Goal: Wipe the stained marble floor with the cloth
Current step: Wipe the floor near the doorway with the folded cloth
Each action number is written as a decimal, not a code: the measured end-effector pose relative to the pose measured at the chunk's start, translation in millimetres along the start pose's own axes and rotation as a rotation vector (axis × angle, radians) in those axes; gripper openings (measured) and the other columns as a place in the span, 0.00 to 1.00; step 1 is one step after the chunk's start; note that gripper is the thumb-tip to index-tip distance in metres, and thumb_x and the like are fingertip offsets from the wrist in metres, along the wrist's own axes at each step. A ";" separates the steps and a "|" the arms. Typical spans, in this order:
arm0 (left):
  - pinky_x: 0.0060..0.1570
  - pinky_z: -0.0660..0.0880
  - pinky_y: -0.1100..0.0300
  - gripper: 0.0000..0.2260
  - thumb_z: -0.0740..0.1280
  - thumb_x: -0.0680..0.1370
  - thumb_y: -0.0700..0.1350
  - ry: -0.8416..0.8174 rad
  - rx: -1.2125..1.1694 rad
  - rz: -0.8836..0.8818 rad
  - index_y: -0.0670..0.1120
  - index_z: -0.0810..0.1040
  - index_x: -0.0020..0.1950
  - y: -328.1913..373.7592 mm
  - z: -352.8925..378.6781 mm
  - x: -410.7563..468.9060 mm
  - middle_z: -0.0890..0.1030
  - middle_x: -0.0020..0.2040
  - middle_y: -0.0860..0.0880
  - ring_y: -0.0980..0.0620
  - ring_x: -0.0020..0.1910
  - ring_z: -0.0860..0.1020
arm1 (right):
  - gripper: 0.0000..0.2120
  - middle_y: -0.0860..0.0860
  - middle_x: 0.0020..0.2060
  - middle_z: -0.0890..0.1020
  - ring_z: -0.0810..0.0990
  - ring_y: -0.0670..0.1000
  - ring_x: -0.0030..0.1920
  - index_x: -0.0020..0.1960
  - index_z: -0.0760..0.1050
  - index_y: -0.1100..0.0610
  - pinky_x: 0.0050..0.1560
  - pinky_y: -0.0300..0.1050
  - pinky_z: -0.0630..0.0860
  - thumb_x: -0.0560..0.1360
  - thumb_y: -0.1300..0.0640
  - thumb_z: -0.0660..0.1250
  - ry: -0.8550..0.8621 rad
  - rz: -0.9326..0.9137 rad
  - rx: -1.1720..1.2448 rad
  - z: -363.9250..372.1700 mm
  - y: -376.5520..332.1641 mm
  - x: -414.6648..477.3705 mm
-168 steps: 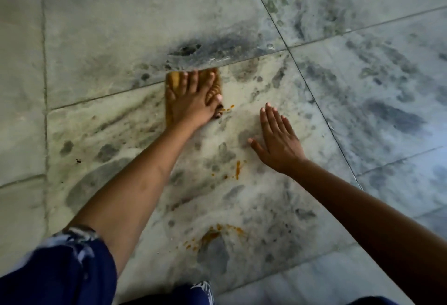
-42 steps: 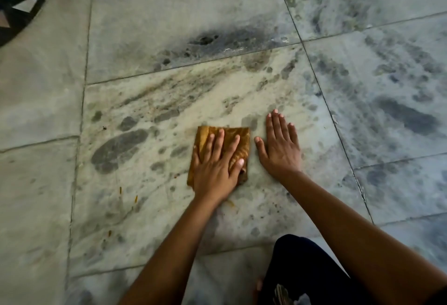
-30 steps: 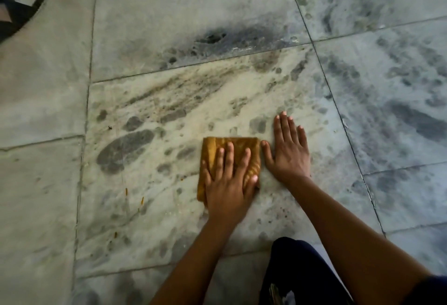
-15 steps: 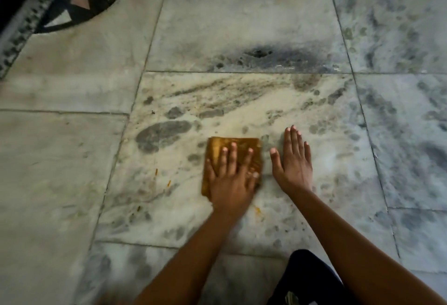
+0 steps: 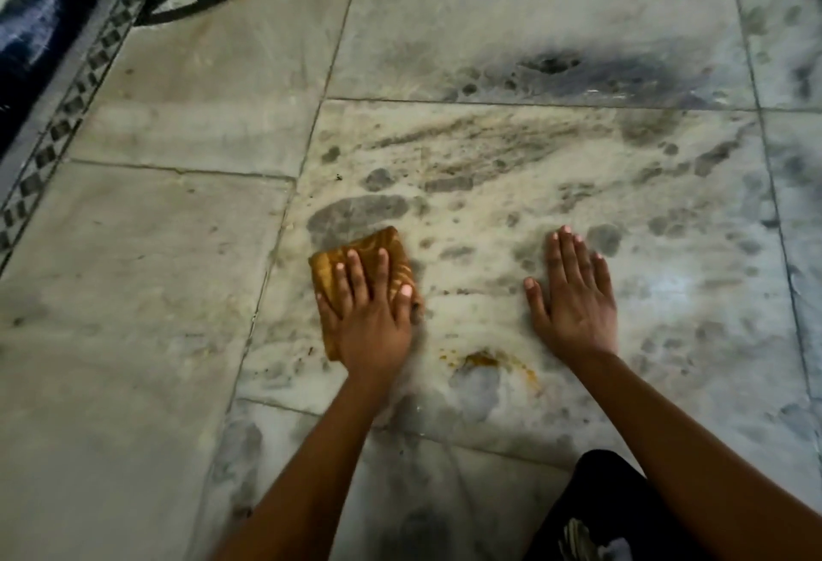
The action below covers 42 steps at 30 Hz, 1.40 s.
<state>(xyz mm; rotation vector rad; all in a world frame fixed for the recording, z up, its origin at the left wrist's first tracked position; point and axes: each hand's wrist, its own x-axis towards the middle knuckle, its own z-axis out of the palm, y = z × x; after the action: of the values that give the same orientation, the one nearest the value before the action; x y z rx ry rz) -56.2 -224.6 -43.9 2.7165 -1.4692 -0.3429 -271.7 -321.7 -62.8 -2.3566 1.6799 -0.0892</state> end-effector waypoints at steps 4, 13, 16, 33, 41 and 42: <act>0.68 0.49 0.34 0.31 0.45 0.76 0.64 -0.032 0.034 0.146 0.53 0.56 0.76 42.2 6.5 -19.0 0.57 0.76 0.41 0.39 0.75 0.57 | 0.35 0.56 0.76 0.52 0.49 0.53 0.76 0.76 0.49 0.60 0.75 0.49 0.43 0.76 0.41 0.41 0.000 0.000 -0.004 0.0 0.5 -0.2; 0.72 0.42 0.39 0.30 0.42 0.75 0.65 -0.005 0.033 0.028 0.59 0.46 0.76 -56.3 -16.8 47.0 0.48 0.78 0.49 0.45 0.77 0.46 | 0.36 0.57 0.76 0.48 0.45 0.53 0.76 0.76 0.45 0.61 0.74 0.47 0.40 0.76 0.40 0.38 0.004 -0.081 0.076 -6.6 -29.4 11.9; 0.71 0.41 0.40 0.30 0.39 0.74 0.65 0.015 -0.006 -0.073 0.58 0.43 0.75 -62.3 -5.2 -10.2 0.47 0.78 0.47 0.45 0.77 0.44 | 0.35 0.57 0.76 0.50 0.47 0.54 0.76 0.76 0.47 0.61 0.74 0.47 0.41 0.76 0.40 0.38 -0.007 -0.097 0.051 4.1 -37.2 17.2; 0.72 0.46 0.40 0.24 0.48 0.80 0.59 -0.007 -0.030 -0.193 0.60 0.47 0.76 -84.5 -30.0 87.1 0.46 0.78 0.51 0.48 0.77 0.45 | 0.34 0.57 0.76 0.50 0.47 0.53 0.76 0.76 0.48 0.60 0.74 0.48 0.41 0.76 0.42 0.40 -0.013 -0.107 -0.005 9.8 -35.8 21.2; 0.71 0.43 0.47 0.25 0.44 0.78 0.63 -0.034 0.043 0.364 0.63 0.43 0.75 -108.1 3.5 -84.0 0.51 0.78 0.49 0.50 0.76 0.47 | 0.35 0.57 0.76 0.50 0.47 0.54 0.76 0.76 0.46 0.61 0.75 0.50 0.43 0.76 0.41 0.39 -0.046 -0.102 0.003 7.1 -36.1 20.1; 0.71 0.46 0.47 0.24 0.44 0.79 0.62 -0.016 0.062 0.415 0.64 0.44 0.75 -129.3 0.0 -76.4 0.54 0.77 0.49 0.49 0.76 0.50 | 0.35 0.56 0.76 0.49 0.47 0.54 0.76 0.77 0.46 0.60 0.75 0.50 0.43 0.75 0.41 0.38 -0.055 -0.108 0.004 5.6 -34.6 18.6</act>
<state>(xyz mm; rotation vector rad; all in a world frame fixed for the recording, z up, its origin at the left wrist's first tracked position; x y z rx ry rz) 9.8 -89.8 -47.8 2.3652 -2.0183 -0.3030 -232.5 -327.5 -61.8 -2.4234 1.5263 -0.0469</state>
